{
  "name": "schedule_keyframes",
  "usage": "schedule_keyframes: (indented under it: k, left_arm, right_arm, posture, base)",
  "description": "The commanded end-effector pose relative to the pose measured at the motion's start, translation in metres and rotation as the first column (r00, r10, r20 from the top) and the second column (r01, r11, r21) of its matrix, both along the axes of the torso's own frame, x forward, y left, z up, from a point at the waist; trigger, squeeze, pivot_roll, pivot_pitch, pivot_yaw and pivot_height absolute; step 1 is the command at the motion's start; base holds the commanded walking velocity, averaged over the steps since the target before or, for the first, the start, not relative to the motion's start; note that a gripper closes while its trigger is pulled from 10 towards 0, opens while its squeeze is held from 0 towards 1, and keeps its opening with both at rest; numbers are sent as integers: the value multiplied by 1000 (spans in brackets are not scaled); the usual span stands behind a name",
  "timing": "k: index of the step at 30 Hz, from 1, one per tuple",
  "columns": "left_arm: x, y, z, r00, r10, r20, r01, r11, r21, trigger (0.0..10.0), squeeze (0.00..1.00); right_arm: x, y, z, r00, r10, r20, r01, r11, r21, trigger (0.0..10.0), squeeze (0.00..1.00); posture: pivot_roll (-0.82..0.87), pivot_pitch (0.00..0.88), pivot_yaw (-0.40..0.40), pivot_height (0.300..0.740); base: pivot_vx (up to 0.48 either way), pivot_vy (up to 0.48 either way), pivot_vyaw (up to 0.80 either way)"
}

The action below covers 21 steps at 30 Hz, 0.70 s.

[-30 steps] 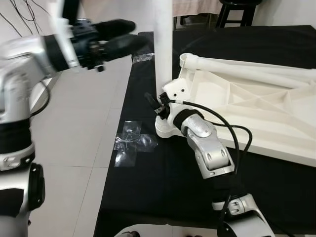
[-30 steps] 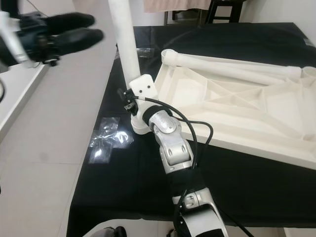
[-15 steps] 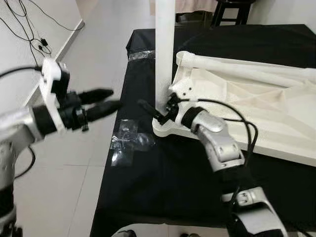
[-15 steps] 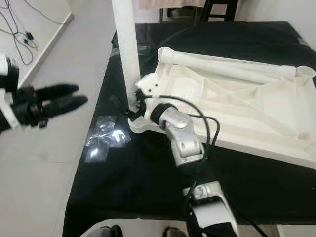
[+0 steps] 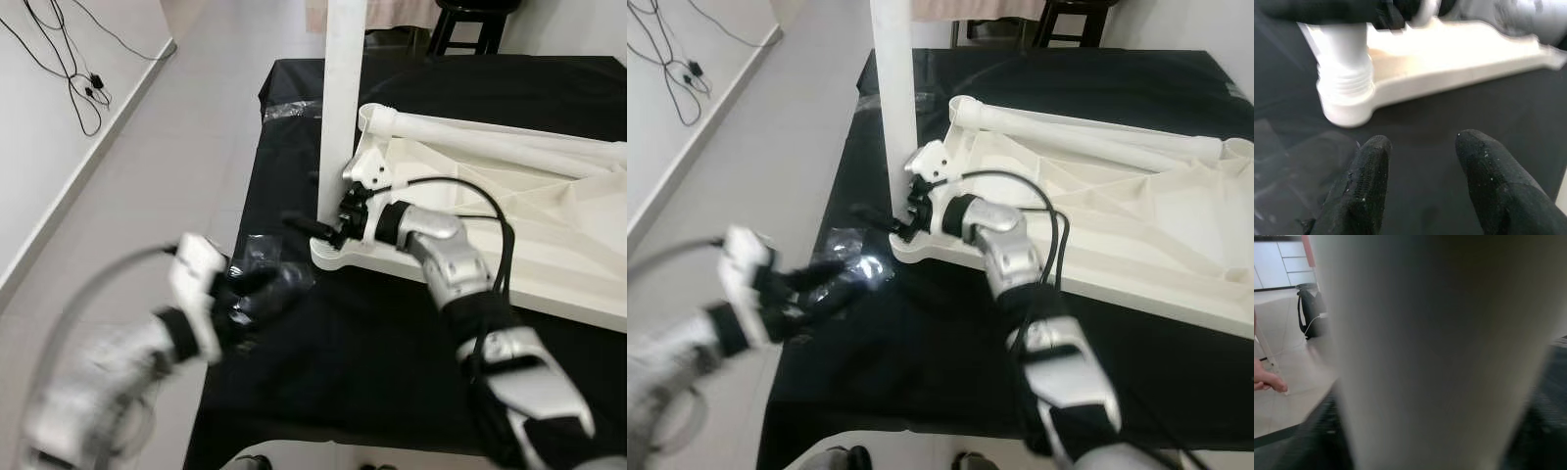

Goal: Building children table

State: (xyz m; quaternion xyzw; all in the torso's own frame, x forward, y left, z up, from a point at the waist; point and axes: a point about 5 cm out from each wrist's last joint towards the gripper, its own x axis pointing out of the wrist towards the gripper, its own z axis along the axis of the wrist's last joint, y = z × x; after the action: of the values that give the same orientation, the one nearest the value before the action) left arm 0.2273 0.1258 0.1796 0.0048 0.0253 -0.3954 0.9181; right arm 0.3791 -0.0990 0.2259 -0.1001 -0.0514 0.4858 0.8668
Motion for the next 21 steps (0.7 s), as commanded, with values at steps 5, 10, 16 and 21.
schedule_keyframes:
  k: [5, 10, 16, 21]
  left_arm:
    - [1, 12, -10, 992, 114, 46, -118, 989, 94, 10000, 0]
    - [-2, 17, -18, 979, 191, 73, -197, 977, 82, 10000, 0]
    - [-7, 6, -28, 969, 246, 37, -245, 969, -7, 10000, 0]
    - [-8, 5, -35, 959, 284, 20, -283, 958, -38, 10000, 0]
  right_arm:
    - [0, -3, -14, 999, 11, -32, -11, 1000, -13, 0, 0]
    - [-2, -17, -27, 998, -8, -65, 7, 1000, -15, 0, 0]
    - [-15, -40, -51, 989, -108, -99, 108, 994, -14, 0, 0]
    - [-59, -44, -92, 776, -622, -109, 610, 783, -126, 0, 0]
  posture:
    - [104, 190, -14, 740]
    - [99, 202, -10, 740]
    - [80, 206, -15, 740]
    - [58, 218, -14, 740]
  base:
    - [0, 0, 0]
    - [0, 0, 0]
    - [0, 0, 0]
    - [0, 0, 0]
